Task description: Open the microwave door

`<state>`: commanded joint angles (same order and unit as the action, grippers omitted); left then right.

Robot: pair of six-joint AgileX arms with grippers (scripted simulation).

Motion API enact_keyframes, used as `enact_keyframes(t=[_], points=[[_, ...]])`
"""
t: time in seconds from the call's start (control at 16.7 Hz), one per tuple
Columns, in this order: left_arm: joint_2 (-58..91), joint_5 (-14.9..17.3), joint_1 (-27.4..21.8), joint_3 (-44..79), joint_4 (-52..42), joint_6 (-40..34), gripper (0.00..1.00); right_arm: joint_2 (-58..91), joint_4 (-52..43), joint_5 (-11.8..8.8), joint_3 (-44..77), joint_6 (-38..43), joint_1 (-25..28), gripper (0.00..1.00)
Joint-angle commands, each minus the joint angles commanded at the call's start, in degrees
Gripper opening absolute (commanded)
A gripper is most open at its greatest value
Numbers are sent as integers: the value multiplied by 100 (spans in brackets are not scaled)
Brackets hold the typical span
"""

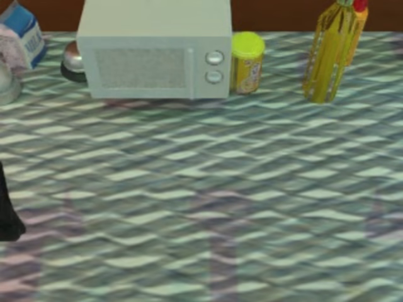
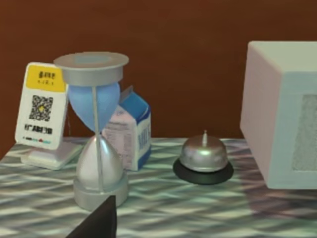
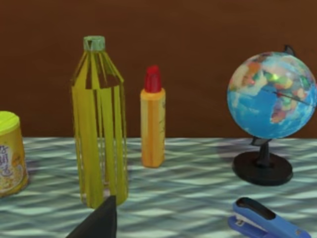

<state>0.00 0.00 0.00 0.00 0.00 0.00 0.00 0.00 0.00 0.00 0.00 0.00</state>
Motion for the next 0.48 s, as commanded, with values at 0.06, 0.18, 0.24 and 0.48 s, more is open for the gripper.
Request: enact_keyframes(t=[0.06,0.18,0.24,0.48], points=[[0,0,0,0,0,0,100,0,0,0,0,0,0,100],[57,-10,-22,55,-43,-14,100,0,0,0,0,0,0,100],[174,-30,-65,169,-131,-44,100,0,0,0,0,0,0,100],[1249,-207,-421,1221,-839,-318,100,0,0,0,0,0,0,100]])
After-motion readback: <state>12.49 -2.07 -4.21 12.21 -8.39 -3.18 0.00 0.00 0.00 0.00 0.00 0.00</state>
